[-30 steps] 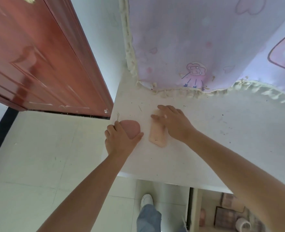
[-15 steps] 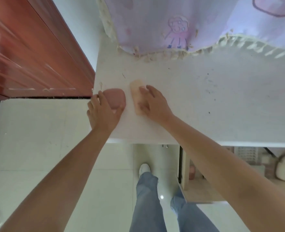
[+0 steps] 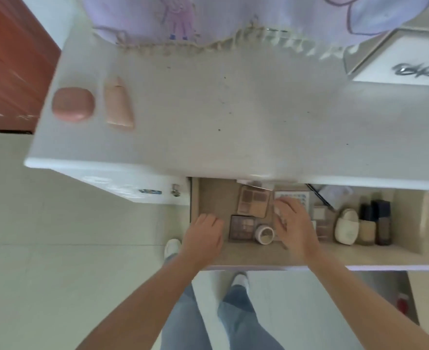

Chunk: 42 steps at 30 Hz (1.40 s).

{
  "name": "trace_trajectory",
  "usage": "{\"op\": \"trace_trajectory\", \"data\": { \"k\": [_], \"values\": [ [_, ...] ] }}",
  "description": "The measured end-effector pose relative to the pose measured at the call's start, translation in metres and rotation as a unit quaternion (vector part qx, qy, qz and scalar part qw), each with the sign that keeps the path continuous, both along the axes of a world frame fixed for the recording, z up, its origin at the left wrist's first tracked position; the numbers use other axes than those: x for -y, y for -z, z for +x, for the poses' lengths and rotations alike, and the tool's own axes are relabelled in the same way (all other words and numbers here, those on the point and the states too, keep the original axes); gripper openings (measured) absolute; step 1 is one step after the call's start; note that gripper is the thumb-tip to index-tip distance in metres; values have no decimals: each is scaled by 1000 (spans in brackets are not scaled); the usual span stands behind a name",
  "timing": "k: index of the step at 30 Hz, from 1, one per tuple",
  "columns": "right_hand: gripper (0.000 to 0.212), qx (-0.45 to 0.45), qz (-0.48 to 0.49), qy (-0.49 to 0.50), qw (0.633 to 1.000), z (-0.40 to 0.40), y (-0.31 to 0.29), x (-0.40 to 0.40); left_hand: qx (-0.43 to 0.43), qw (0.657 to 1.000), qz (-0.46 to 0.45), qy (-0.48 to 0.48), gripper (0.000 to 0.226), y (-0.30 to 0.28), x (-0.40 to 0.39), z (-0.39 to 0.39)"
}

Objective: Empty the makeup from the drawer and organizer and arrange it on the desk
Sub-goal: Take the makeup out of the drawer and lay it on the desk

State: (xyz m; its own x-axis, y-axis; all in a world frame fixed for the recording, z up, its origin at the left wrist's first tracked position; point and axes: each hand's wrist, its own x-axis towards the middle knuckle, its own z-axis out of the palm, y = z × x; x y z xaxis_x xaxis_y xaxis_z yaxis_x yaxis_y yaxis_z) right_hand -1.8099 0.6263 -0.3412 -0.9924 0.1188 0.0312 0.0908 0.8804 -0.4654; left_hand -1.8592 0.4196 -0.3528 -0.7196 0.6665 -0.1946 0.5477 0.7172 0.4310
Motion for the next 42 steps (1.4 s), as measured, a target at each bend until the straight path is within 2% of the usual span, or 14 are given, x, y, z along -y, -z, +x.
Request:
{"op": "trace_trajectory", "data": {
  "k": [2,4,6,8,13,18,22,25,30,33,35,39,41,42],
  "values": [
    [19,88,15,-8,996,15,16,-24,63,994,-87,-37,26,9,-24,11],
    [28,205,36,-4,978,21,28,-37,144,975,-148,-81,38,22,-41,16],
    [38,295,31,-18,955,22,42,-40,200,957,-166,-126,45,31,-57,15],
    [42,329,25,-49,943,16,53,-35,207,951,-179,-147,45,42,-72,9],
    [49,345,40,-107,931,9,80,-18,186,948,-219,-133,42,66,-93,5],
    [30,380,50,-100,918,10,90,-24,172,951,-213,-144,39,78,-93,6],
    [26,399,-25,-40,916,14,87,-26,218,944,-147,-201,31,79,-96,7],
    [32,396,-67,18,916,12,85,-23,240,934,-82,-252,31,75,-101,5],
    [37,398,-113,110,904,9,92,-12,262,922,-27,-284,27,78,-97,7],
    [30,395,-159,144,893,7,91,-13,264,921,-17,-285,31,79,-94,6],
    [16,391,-185,163,887,9,92,-18,266,918,-15,-294,32,80,-92,4],
    [39,365,-169,170,900,19,90,-26,258,917,-12,-303,26,79,-93,7],
    [31,347,-146,148,915,21,85,-24,250,918,-20,-308,27,79,-96,9],
    [20,344,-136,133,919,20,82,-21,245,918,-26,-311,27,79,-98,8]
  ]
}}
